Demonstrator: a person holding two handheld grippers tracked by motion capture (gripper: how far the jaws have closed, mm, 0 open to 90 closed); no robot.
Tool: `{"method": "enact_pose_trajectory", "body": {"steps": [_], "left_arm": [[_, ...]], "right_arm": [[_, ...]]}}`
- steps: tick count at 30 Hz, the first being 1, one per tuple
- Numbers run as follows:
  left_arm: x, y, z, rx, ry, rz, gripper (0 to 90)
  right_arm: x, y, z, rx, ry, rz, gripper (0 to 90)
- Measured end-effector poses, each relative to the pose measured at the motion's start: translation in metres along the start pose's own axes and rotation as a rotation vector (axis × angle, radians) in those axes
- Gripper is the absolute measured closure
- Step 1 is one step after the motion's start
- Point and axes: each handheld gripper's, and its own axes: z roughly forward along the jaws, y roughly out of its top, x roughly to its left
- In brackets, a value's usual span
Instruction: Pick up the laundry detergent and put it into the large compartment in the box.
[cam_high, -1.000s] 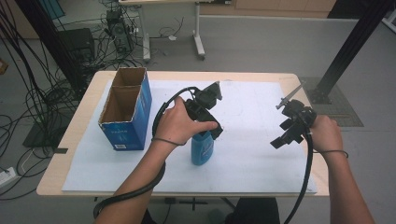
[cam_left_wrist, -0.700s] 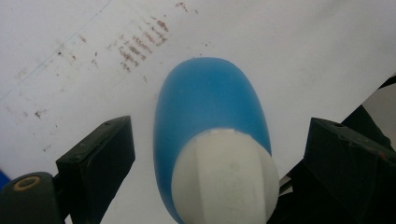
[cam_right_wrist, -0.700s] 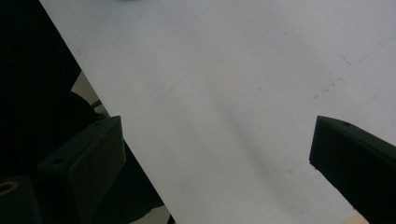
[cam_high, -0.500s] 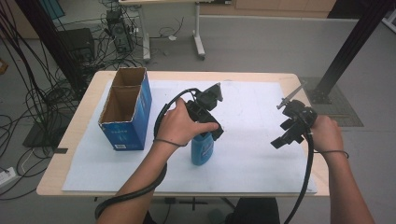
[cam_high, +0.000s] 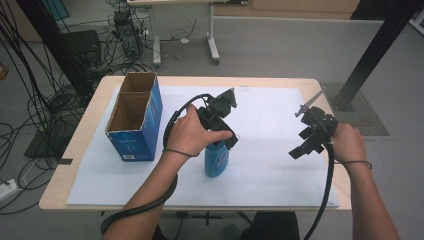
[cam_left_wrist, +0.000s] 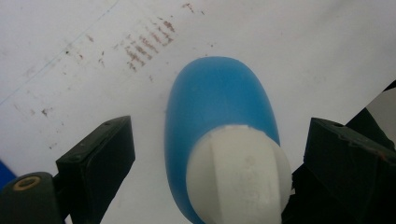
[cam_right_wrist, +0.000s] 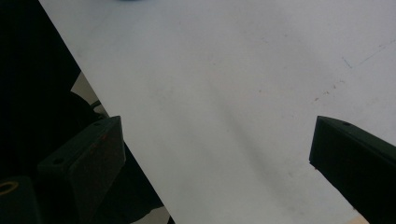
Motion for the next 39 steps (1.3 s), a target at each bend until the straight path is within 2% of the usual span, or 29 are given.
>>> {"method": "enact_pose_trajectory", "body": {"steps": [17, 39], "left_arm": [[-0.0016, 0.0002, -0.0005, -0.007, -0.007, -0.001, 8.6], [0.0009, 0.0011, -0.0003, 0.002, 0.006, -0.004, 8.6]], "right_arm": [[-0.0004, 0.001, -0.0015, 0.002, -0.002, 0.002, 3.3], [-0.0003, 0.0014, -0.0035, 0.002, -0.004, 0.001, 3.3]]}}
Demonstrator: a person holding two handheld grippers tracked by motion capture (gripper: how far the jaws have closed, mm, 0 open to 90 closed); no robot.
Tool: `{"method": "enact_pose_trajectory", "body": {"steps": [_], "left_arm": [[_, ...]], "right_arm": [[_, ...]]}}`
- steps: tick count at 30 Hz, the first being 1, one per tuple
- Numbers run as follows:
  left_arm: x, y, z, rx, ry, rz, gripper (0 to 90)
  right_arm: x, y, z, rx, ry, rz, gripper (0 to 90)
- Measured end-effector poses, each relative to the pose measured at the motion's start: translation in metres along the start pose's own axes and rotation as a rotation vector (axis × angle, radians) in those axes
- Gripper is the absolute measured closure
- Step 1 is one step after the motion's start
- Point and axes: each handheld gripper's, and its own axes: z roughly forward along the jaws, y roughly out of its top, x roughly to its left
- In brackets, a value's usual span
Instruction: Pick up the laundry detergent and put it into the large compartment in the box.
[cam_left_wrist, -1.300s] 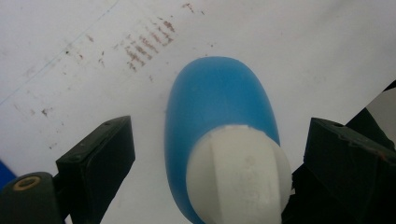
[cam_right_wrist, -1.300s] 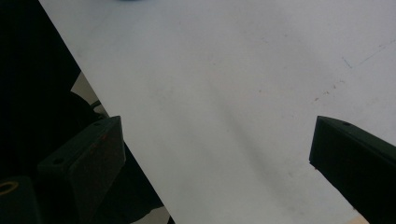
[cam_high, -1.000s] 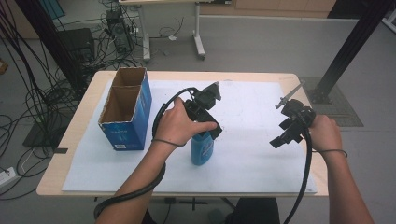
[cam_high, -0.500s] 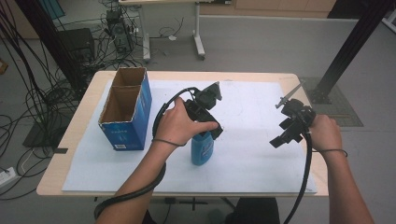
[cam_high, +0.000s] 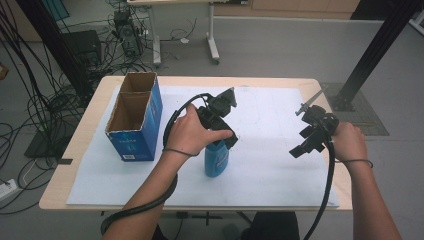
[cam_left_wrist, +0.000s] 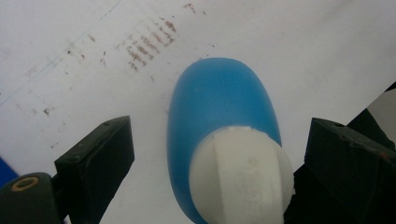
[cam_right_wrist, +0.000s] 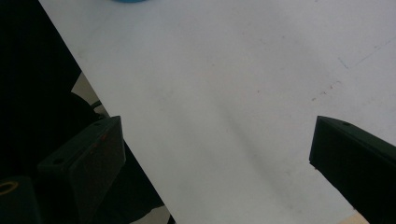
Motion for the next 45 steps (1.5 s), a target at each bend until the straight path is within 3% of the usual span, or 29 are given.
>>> {"method": "enact_pose_trajectory", "body": {"steps": [45], "left_arm": [[0.0001, -0.0007, 0.002, -0.001, -0.001, -0.009, 8.6]], "right_arm": [[0.0004, 0.0014, 0.0014, -0.002, 0.001, -0.004, 3.3]]}}
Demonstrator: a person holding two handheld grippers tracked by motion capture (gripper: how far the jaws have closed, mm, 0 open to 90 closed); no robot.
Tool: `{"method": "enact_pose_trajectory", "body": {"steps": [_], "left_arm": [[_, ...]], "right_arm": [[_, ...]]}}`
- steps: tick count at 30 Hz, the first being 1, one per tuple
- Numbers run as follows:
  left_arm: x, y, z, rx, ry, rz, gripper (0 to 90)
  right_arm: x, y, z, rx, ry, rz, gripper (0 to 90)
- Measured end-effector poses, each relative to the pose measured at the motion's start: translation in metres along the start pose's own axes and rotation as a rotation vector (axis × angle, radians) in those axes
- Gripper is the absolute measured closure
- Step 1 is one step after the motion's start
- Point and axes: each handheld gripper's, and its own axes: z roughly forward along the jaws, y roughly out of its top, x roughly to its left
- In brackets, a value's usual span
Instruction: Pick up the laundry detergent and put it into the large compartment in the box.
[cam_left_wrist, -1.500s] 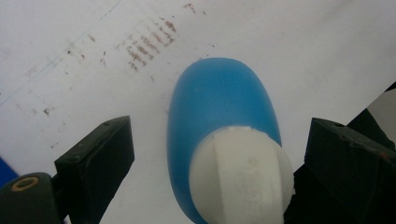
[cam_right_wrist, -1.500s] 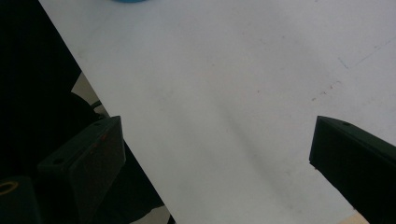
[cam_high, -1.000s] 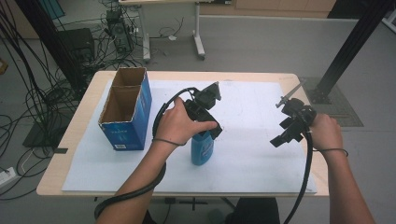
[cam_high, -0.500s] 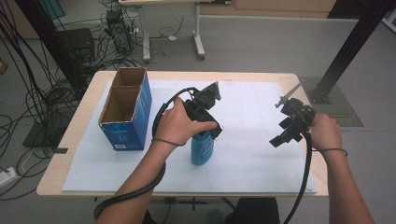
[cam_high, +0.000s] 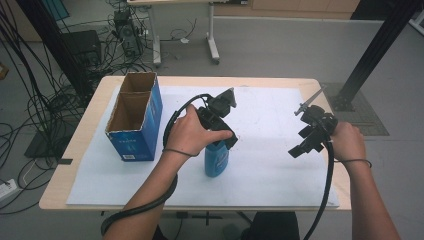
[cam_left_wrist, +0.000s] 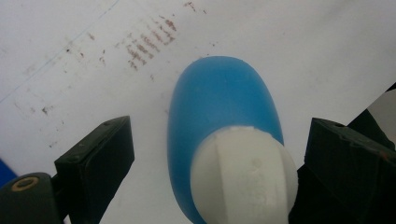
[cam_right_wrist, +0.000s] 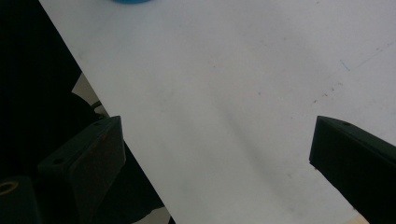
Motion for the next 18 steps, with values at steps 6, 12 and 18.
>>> {"method": "enact_pose_trajectory", "body": {"steps": [6, 12, 18], "left_arm": [[-0.0004, 0.0, 0.0006, 0.004, 0.006, 0.005, 8.6], [-0.0008, 0.0007, 0.0023, 0.012, 0.011, 0.005, 8.8], [-0.0005, 0.0008, 0.0054, 0.015, 0.012, 0.003, 8.9]], "right_arm": [[0.0001, -0.001, -0.0008, -0.001, -0.001, 0.003, 3.3], [0.0003, -0.0009, -0.0008, -0.002, 0.001, 0.001, 3.3], [0.0002, -0.0009, 0.0002, -0.002, 0.005, 0.003, 3.3]]}}
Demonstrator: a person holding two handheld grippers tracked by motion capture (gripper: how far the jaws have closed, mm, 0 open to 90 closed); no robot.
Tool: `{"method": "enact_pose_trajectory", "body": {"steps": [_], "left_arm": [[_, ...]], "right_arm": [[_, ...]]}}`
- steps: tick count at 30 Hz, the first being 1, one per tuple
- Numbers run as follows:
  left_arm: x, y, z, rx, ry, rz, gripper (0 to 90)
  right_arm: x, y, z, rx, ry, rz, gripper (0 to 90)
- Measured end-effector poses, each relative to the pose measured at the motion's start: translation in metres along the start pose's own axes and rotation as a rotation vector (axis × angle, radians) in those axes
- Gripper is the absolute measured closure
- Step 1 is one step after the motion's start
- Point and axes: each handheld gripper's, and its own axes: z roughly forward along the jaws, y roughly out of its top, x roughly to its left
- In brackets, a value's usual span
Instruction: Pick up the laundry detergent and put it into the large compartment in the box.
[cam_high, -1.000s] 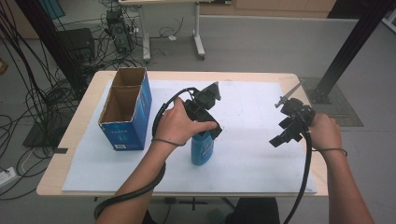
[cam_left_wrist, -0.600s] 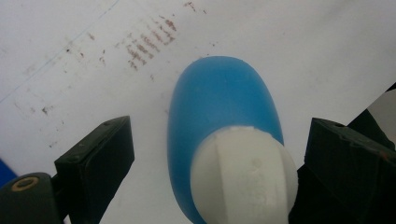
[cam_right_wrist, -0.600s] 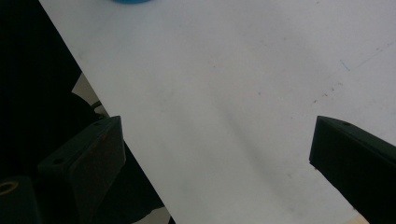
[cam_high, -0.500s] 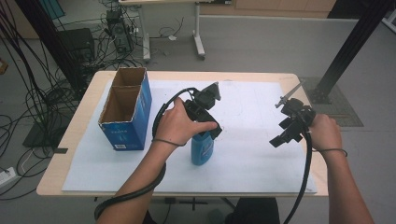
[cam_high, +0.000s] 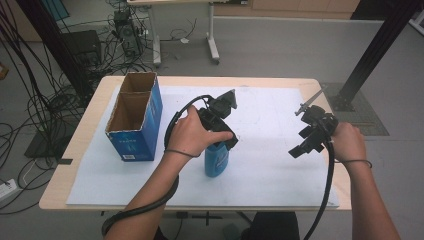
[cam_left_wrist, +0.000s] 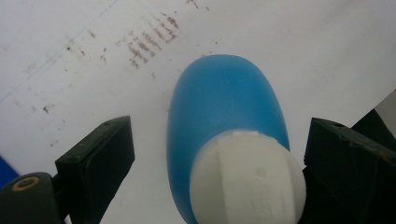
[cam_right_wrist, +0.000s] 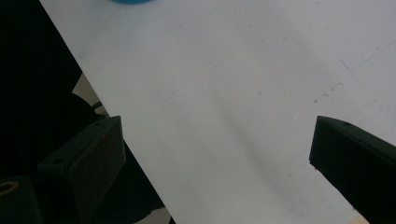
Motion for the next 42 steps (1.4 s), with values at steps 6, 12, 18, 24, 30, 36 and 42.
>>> {"method": "enact_pose_trajectory", "body": {"steps": [6, 12, 18, 24, 30, 36, 42], "left_arm": [[0.0002, -0.0003, 0.0028, 0.002, -0.002, -0.004, 9.0], [0.0014, -0.0002, 0.0063, 0.01, -0.008, -0.006, 10.1], [0.0025, 0.0, 0.0068, 0.013, -0.012, -0.011, 12.7], [0.0033, -0.0005, 0.0078, 0.019, -0.009, -0.011, 15.8], [0.0025, -0.0006, 0.0067, 0.02, -0.008, -0.008, 19.2], [0.0036, -0.0004, 0.0062, 0.02, -0.003, -0.011, 23.4], [0.0031, -0.0003, 0.0062, 0.02, -0.007, -0.012, 25.0]], "right_arm": [[-0.0002, -0.0001, 0.0001, 0.0, -0.001, -0.001, 3.3], [-0.0005, -0.0005, 0.0003, 0.002, -0.002, -0.001, 3.3], [-0.0012, -0.0012, 0.0003, 0.002, -0.002, 0.001, 3.3], [-0.0013, -0.001, 0.0011, 0.004, -0.001, 0.001, 3.2], [-0.0014, -0.0007, 0.0022, 0.005, -0.001, 0.003, 3.3], [-0.001, -0.0001, 0.0031, 0.002, 0.0, 0.002, 3.3], [-0.0014, -0.0001, 0.0025, -0.001, -0.001, 0.001, 3.3]]}}
